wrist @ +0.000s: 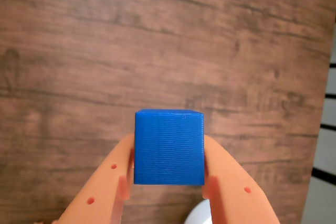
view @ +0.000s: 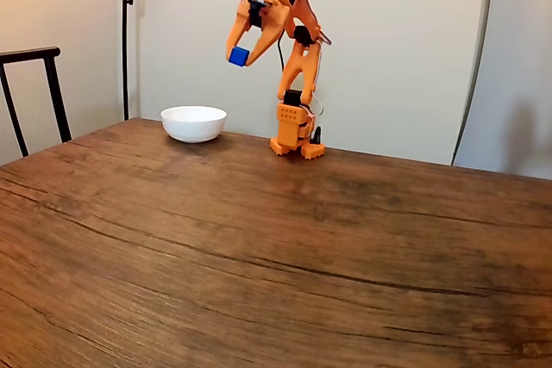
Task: Grasp the cube and drop it in the bowl
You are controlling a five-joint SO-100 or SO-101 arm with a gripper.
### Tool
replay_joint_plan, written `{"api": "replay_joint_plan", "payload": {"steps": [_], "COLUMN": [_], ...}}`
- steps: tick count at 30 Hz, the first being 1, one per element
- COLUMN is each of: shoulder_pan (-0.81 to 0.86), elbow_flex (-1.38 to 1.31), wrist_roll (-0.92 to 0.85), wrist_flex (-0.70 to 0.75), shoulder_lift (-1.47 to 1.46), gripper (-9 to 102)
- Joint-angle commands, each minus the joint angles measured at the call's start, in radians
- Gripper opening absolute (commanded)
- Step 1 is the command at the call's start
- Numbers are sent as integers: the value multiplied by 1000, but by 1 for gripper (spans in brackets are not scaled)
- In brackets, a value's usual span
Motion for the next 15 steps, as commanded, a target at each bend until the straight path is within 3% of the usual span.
{"api": "replay_joint_plan", "payload": {"steps": [1,15], "shoulder_pan": [51,394], "elbow_flex": [91,479], "wrist_roll": [8,52], "wrist_flex": [-6,-6], "shoulder_lift": [132,577], "gripper": [6,6]}}
